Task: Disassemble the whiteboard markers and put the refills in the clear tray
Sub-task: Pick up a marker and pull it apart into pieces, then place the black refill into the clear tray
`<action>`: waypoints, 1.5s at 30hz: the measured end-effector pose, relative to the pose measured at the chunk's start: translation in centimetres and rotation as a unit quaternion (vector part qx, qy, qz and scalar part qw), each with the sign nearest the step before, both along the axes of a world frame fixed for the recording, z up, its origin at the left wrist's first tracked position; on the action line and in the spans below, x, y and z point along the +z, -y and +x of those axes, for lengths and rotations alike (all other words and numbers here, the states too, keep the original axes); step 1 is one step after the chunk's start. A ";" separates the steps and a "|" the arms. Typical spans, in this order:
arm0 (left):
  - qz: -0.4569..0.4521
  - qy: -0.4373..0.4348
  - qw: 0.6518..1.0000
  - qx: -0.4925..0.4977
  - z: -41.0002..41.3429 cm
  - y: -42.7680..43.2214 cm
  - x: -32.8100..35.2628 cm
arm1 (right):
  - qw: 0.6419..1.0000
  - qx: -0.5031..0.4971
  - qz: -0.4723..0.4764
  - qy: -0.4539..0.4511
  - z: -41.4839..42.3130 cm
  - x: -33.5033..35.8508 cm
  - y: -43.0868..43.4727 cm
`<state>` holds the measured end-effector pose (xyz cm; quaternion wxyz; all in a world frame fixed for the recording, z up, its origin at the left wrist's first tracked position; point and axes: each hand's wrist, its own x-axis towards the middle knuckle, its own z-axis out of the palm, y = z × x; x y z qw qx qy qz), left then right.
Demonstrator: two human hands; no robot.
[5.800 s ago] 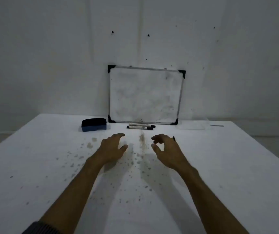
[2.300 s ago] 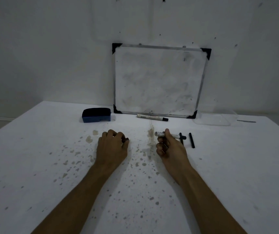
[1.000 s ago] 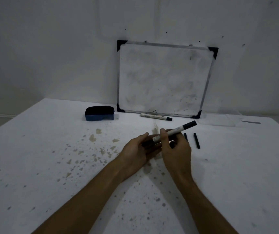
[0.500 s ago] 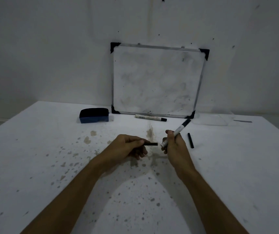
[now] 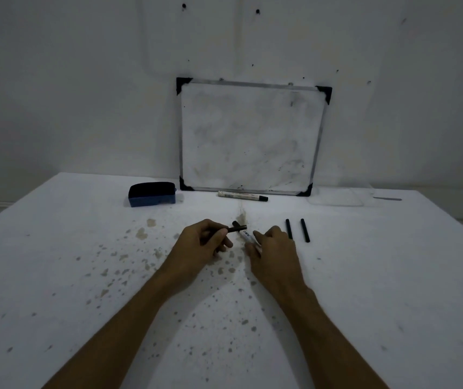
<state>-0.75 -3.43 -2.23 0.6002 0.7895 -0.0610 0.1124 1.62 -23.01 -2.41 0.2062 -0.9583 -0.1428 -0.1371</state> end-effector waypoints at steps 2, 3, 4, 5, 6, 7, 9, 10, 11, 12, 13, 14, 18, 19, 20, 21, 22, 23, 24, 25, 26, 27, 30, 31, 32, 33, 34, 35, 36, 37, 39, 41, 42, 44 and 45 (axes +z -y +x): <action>0.030 0.005 0.999 0.013 -0.3 0.4 0.7 | 0.999 0.016 0.052 -0.003 -0.8 0.9 0.6; 0.042 0.005 0.999 0.016 -0.5 0.7 1.1 | 0.994 0.037 0.101 -0.008 -1.3 1.6 1.0; 0.050 0.002 0.999 0.017 -0.6 1.2 1.5 | 0.988 0.059 0.145 -0.011 -1.9 2.3 1.5; 0.052 -0.002 0.999 0.014 -0.8 1.7 1.9 | 0.983 0.077 0.167 -0.005 -2.4 3.0 2.1; 0.048 -0.008 0.999 0.005 -1.0 2.4 2.3 | 0.980 0.088 0.176 0.010 -2.8 3.5 2.7; 0.040 -0.014 0.999 -0.009 -1.0 3.0 2.7 | 0.978 0.094 0.183 0.030 -3.2 3.8 3.4; 0.020 -0.022 0.999 -0.040 -0.9 4.5 3.5 | 0.975 0.087 0.192 0.073 -3.9 4.1 5.0; 0.014 -0.027 0.998 -0.057 -0.8 5.3 4.0 | 0.974 0.074 0.192 0.093 -4.1 4.2 5.9; 0.010 -0.032 0.997 -0.075 -0.6 6.1 4.5 | 0.974 0.059 0.190 0.110 -4.3 4.2 6.9; 0.010 -0.036 0.995 -0.093 -0.4 7.1 5.0 | 0.974 0.047 0.187 0.119 -4.5 4.3 7.9; 0.014 -0.041 0.993 -0.110 -0.1 8.1 5.4 | 0.974 0.039 0.187 0.122 -4.6 4.4 9.0; 0.023 -0.045 0.991 -0.125 0.2 9.2 5.7 | 0.974 0.034 0.189 0.120 -4.6 4.4 10.0; 0.038 -0.051 0.986 -0.153 2.6 14.1 6.7 | 0.971 -0.009 0.212 0.108 -3.9 4.4 14.2; 0.025 -0.055 0.988 -0.140 3.6 15.4 6.6 | 0.969 -0.028 0.221 0.104 -3.5 4.4 15.3; 0.021 -0.058 0.991 -0.120 4.7 16.8 6.4 | 0.967 -0.046 0.228 0.100 -3.0 4.4 16.4; 0.034 -0.054 0.993 -0.096 5.8 18.1 6.2 | 0.966 -0.061 0.233 0.096 -2.4 4.5 17.5; 0.069 -0.044 0.994 -0.074 7.0 19.4 5.7 | 0.965 -0.073 0.234 0.091 -1.7 4.6 18.5; 0.118 -0.032 0.991 -0.058 8.2 20.6 5.0 | 0.965 -0.084 0.232 0.086 -0.9 4.7 19.5; 0.164 -0.023 0.985 -0.054 9.2 21.9 4.3 | 0.966 -0.095 0.226 0.081 0.0 4.9 20.4; 0.202 -0.019 0.978 -0.057 10.2 23.2 3.4 | 0.967 -0.107 0.216 0.077 1.1 5.0 21.2; 0.227 -0.021 0.972 -0.064 11.0 24.4 2.5 | 0.969 -0.119 0.204 0.071 2.4 5.1 21.9; 0.244 -0.029 0.967 -0.069 11.5 25.4 1.7 | 0.971 -0.126 0.193 0.063 3.7 5.3 22.5; 0.328 -0.013 0.943 -0.049 12.5 27.1 -0.5 | 0.979 -0.122 0.162 0.033 7.8 5.9 24.1; 0.360 0.007 0.932 -0.040 12.7 27.3 -1.2 | 0.982 -0.117 0.148 0.029 9.3 6.1 24.6; 0.379 0.025 0.924 -0.035 12.9 27.3 -1.7 | 0.984 -0.112 0.132 0.029 10.9 6.2 25.0; 0.389 0.037 0.920 -0.032 13.0 27.3 -2.0 | 0.987 -0.108 0.115 0.029 12.4 6.4 25.3; 0.393 0.045 0.918 -0.030 13.0 27.3 -2.3 | 0.989 -0.105 0.099 0.026 14.0 6.7 25.6; 0.397 0.050 0.916 -0.029 13.1 27.2 -2.5 | 0.991 -0.102 0.084 0.019 15.4 6.9 25.9; 0.400 0.054 0.914 -0.028 13.2 27.2 -2.6 | 0.993 -0.098 0.071 0.006 16.9 7.2 26.1; 0.402 0.058 0.913 -0.029 13.2 27.3 -2.6 | 0.994 -0.094 0.060 -0.010 18.3 7.5 26.2; 0.398 0.064 0.915 -0.029 13.3 27.3 -2.7 | 0.994 -0.082 0.040 -0.054 20.9 7.9 26.0; 0.397 0.068 0.915 -0.028 13.4 27.4 -2.6 | 0.993 -0.067 0.008 -0.097 23.1 8.2 25.3; 0.398 0.067 0.914 -0.028 13.4 27.4 -2.6 | 0.992 -0.059 -0.010 -0.114 24.1 8.2 24.9; 0.401 0.067 0.913 -0.028 13.4 27.3 -2.7 | 0.988 -0.052 -0.038 -0.139 25.8 8.2 24.0; 0.403 0.068 0.912 -0.026 13.4 27.3 -2.7 | 0.986 -0.054 -0.049 -0.150 26.6 8.1 23.7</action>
